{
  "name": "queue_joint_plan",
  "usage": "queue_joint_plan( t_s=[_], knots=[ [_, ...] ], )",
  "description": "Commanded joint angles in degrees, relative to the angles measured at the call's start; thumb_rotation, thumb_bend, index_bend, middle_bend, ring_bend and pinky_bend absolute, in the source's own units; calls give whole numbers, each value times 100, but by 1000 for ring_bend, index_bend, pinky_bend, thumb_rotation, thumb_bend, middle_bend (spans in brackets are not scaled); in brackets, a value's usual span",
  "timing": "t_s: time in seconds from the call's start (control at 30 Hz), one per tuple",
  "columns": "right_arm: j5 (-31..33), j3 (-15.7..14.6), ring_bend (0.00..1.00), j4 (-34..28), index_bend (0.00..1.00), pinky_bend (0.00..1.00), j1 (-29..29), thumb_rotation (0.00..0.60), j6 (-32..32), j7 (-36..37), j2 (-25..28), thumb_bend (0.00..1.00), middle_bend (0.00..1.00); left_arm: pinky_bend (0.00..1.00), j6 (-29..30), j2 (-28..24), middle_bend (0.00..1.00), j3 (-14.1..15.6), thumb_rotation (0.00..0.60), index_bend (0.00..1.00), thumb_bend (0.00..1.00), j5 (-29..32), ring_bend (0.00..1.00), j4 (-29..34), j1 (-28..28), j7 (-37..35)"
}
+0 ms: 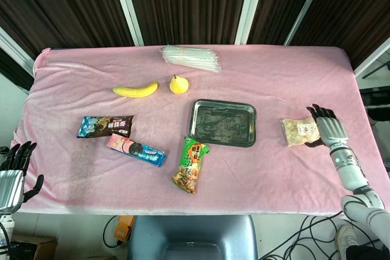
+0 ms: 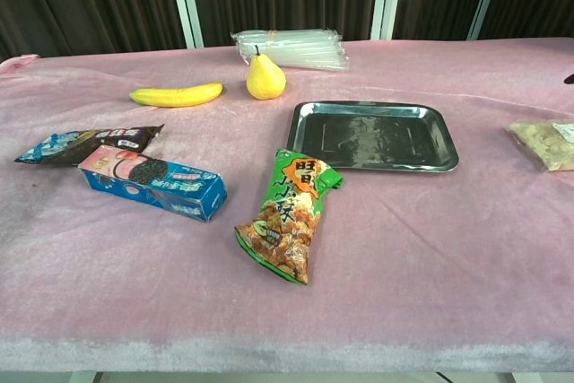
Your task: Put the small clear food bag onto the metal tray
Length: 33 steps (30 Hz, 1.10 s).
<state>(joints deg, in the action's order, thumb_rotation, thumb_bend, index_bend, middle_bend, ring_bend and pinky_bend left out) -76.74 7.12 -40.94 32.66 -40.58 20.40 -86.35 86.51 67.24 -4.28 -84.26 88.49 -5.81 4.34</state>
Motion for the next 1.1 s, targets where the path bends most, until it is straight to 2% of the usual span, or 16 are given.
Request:
queue_joint_plan(
  t_s=[0.03,0.23,0.3,0.4,0.53,0.57,0.67,0.83,0.93,1.1],
  knots=[
    [-55,-27,33,258,65,182,149,600,199,163,-180,144,69,325,18,1,78,-10,600,86,409,4,54,-7,9,-19],
    [-195,-130,107,434,103,211,297,600,397,343,-338,144,146,325,23,-7,78,-13,600,85,410,20,54,-4,18,-47],
    [-217,-149,151,492,139,247,329,600,434,357,-394,144,187,325,35,-9,78,-13,600,85,409,11,54,-6,22,-50],
    [-237,-152,265,629,245,345,369,600,418,359,-511,144,267,325,51,-12,78,-15,600,85,410,6,55,-5,29,-65],
    [-268,-131,519,872,572,559,352,600,150,308,-718,189,499,325,61,-15,78,-21,600,85,411,17,55,-10,37,-88],
    [-276,-122,590,920,680,620,335,600,52,299,-760,202,574,325,63,-15,78,-20,600,85,410,16,55,-12,39,-90],
    [-299,-80,681,1024,859,702,272,600,-303,288,-844,237,673,325,75,-23,78,-22,600,86,409,9,55,-11,44,-100],
    [-235,141,718,1035,908,738,105,600,-1220,113,-893,282,704,325,86,-22,78,-16,600,85,411,-2,55,-10,50,-103],
    [-147,382,720,704,910,740,48,600,-1856,-7,-825,288,705,325,72,-17,78,-20,600,85,410,6,55,-7,43,-83],
    [-136,603,720,-160,910,740,269,600,-1997,-148,-482,288,705,324,37,-16,78,-14,600,85,410,1,55,-2,25,-61]
  ],
)
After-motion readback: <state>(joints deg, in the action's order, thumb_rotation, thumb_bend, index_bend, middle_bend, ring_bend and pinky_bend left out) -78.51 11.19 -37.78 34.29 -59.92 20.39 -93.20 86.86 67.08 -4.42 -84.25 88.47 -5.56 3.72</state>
